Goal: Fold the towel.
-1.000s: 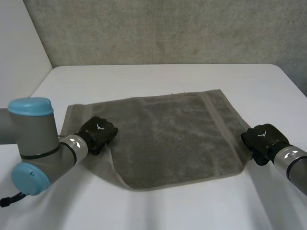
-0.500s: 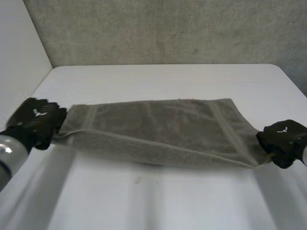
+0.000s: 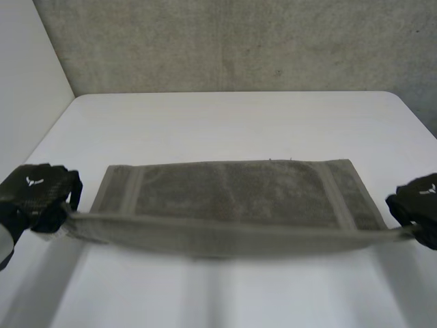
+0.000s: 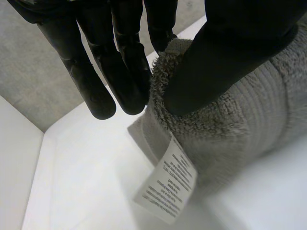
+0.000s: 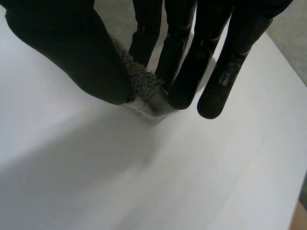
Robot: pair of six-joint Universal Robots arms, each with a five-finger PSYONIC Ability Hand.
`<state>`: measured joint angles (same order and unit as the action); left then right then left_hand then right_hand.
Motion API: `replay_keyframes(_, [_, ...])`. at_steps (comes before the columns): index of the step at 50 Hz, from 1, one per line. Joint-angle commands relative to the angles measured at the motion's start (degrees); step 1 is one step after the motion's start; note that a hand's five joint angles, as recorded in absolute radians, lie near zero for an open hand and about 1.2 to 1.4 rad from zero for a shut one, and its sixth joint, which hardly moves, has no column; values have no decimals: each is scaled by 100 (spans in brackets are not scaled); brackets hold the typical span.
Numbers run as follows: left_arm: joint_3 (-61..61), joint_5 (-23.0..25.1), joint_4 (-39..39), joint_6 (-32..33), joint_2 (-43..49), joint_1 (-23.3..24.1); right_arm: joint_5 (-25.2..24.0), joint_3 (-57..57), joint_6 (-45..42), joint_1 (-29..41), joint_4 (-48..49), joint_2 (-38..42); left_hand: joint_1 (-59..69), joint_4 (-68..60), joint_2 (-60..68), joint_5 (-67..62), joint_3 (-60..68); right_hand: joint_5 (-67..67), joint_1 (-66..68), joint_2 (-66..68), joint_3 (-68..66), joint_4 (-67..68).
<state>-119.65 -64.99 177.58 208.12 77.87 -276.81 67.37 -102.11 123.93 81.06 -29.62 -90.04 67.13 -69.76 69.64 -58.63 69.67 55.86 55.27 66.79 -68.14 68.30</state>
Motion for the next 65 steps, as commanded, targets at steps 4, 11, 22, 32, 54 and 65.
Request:
replay_keyframes(4, [1389,-355,1059,-641,2352,434,567,1782,1467,1255,1292,2139,1287,-1024,1036,-1137,1033,1414,2473,1321,-1186,1170])
replay_keyframes(11, [2569,-1042,1068,-702,3595,883,1331,3257,1616,1729,1923,3736,1287,-1024,1036,-1137,1033,1414,2473,1321,-1186,1170])
replay_keyframes(22, [4256,-1649,1147,-694,4975,1340,1903,4235,1616,1940,3199,4706,1287,-1024,1036,-1137,1033,1414,2473,1321,-1186,1170])
replay_keyframes(32, [4643,-1737,1296,-641,5353,1542,2008,4648,1608,2186,3481,5251,-4234,4497,-4485,4384,-4488,-5586,-4527,-5679,5814,-5830])
replay_keyframes(54, [3272,-1746,1358,-729,3560,1700,1499,2865,2548,1792,2938,3151,-5607,5871,-5859,5757,-5861,-4995,-3935,-5087,5223,-5239])
replay_keyframes(65, [1998,-1737,2280,-852,3041,1823,1253,2231,1969,1413,2461,3431,-5574,5837,-5825,5724,-5828,-2769,-1709,-2861,2997,-3013])
